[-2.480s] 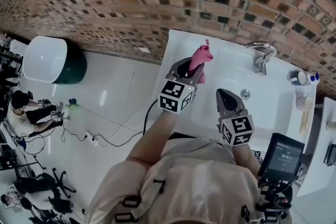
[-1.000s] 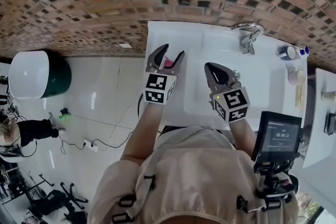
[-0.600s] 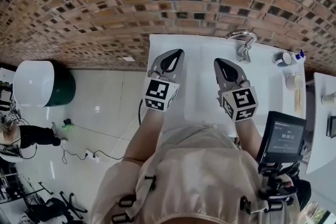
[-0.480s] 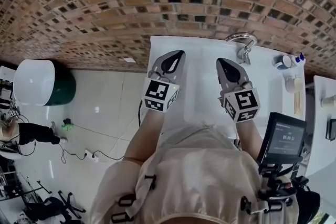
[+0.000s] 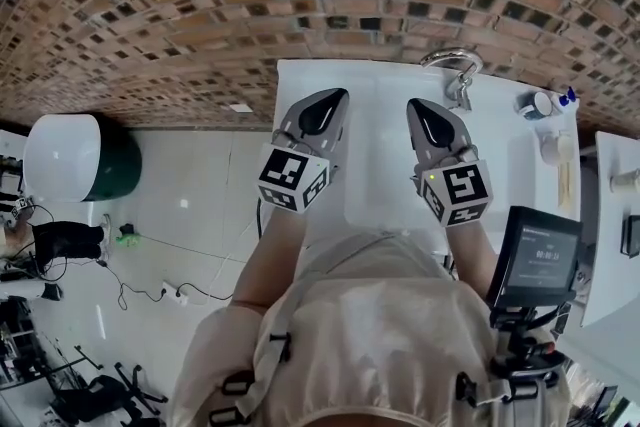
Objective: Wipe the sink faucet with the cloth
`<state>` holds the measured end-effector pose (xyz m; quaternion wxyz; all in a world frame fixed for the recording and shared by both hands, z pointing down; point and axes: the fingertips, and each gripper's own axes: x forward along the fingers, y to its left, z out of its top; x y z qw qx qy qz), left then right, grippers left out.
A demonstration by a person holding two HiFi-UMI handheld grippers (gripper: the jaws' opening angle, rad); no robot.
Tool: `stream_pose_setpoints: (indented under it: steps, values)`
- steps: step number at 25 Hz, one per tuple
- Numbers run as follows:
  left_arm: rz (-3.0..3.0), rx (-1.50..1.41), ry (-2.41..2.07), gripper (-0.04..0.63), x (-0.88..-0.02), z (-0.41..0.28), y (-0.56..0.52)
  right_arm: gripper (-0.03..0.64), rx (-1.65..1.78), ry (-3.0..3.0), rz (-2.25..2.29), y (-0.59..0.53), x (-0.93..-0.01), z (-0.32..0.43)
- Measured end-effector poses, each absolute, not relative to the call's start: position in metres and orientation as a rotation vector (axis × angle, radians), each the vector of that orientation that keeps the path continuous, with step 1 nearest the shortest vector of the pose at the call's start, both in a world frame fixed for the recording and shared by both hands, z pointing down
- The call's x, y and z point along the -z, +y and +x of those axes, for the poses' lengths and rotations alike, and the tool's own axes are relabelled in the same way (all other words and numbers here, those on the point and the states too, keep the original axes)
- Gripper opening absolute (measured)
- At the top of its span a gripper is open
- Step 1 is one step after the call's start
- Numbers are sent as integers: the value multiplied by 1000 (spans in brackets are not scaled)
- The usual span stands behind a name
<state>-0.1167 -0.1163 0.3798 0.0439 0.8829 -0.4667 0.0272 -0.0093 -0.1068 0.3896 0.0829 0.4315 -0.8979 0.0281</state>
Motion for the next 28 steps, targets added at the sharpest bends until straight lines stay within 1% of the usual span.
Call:
stream_pose_setpoints:
  steps: [12,21,28]
  values:
    - [2729,-97,-1358,3,-383,-122,-100,-14,-24,-2702,1255,-90,-384,-21]
    - [2769,-90,-1311,3,-380,-113,-96,-14,0,-2697,1286,-86,-379,-21]
    - [2806,-33,-1266,3,-375,-108,-93,-14,17,-2694,1311,-85,-375,-20]
